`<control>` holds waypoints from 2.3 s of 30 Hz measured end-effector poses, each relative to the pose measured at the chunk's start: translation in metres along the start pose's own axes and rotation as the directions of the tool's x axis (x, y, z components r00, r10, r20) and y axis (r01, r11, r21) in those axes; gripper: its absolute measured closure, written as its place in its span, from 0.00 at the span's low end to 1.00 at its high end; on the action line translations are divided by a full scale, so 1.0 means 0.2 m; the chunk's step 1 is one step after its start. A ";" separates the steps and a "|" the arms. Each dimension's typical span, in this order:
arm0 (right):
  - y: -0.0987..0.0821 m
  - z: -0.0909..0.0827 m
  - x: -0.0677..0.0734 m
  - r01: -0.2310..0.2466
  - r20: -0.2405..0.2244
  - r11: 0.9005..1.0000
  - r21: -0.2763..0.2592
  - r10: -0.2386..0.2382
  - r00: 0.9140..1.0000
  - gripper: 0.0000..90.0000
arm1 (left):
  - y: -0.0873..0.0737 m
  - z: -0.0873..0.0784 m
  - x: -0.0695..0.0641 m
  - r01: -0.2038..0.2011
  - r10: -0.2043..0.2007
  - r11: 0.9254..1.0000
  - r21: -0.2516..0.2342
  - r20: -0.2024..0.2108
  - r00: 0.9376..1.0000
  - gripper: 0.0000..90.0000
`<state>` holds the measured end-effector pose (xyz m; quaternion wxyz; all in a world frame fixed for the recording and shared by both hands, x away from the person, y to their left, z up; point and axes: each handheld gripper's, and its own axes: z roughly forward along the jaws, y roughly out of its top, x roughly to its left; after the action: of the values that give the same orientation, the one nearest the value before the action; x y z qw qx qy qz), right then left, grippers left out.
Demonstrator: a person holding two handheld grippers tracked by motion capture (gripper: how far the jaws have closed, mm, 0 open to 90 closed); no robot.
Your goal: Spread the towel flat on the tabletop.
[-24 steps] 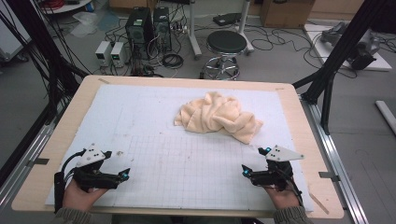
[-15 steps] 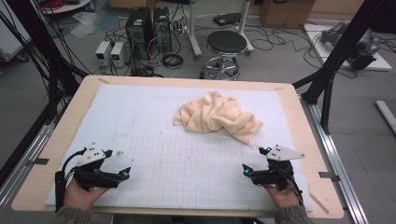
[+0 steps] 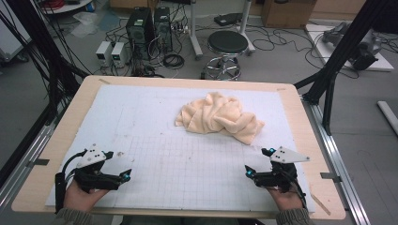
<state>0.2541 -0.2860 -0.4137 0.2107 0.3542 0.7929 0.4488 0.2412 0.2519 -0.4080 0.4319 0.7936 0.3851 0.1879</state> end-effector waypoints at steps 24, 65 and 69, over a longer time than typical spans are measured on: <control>0.35 0.11 -0.10 0.058 -0.009 0.998 -0.023 -0.058 0.998 0.12 | 0.00 0.00 0.00 0.007 -0.007 1.000 -0.002 -0.005 1.000 0.07; 0.61 0.69 -0.18 0.152 -0.083 0.978 0.145 -0.141 0.987 0.86 | 0.01 0.03 0.01 0.009 -0.009 1.000 0.000 0.014 1.000 0.07; 0.69 0.60 -0.09 0.199 -0.186 0.978 0.056 -0.186 0.965 0.90 | 0.01 0.02 0.01 0.008 -0.008 1.000 -0.004 0.010 1.000 0.07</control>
<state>0.3955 -0.1838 -0.3550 0.1677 0.2413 0.8553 0.4267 0.2458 0.2497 -0.4085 0.4363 0.7919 0.3859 0.1830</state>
